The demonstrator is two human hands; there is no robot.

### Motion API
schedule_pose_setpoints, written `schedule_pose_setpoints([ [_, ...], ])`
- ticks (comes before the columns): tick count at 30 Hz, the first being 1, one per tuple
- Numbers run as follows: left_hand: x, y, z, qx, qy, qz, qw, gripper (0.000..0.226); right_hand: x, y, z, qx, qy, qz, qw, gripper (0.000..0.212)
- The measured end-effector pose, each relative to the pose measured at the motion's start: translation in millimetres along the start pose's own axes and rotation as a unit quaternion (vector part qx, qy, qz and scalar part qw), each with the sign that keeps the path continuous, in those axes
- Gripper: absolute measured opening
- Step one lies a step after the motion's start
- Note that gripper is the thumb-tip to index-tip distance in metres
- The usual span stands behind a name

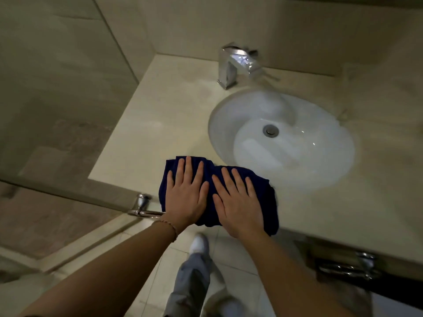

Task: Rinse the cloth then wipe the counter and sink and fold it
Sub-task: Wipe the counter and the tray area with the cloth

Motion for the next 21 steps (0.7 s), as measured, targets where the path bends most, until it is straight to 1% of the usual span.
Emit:
schedule_pose_setpoints([
  [4, 8.8, 11.7, -45.4, 0.028, -0.016, 0.011, 0.999, 0.073, 0.1, 33.5, -35.8, 0.031, -0.002, -0.010, 0.999, 0.057],
  [9, 17.9, 27.4, -99.3, 0.074, -0.022, 0.008, 0.997, 0.069, 2.2, 72.9, -76.2, 0.067, -0.006, -0.014, 0.998, 0.057],
  [14, 26.1, 40.9, -154.1, 0.118, -0.029, 0.034, 0.992, 0.072, -0.6, 107.5, -112.9, 0.106, -0.013, -0.027, 0.994, 0.056],
  [21, 37.9, 50.5, -213.4, 0.155, -0.033, 0.055, 0.986, 0.062, -4.1, 143.1, -157.9, 0.144, -0.009, -0.042, 0.989, 0.055],
])
Point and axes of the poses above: each hand's wrist, its own y-axis away from the middle knuckle, its own x-axis out of the palm, z = x × y, the point moved 9 cm from there along -y, towards the middle knuckle, and after that the axes turned 11 degrees about -x, right-handed, at the moved point
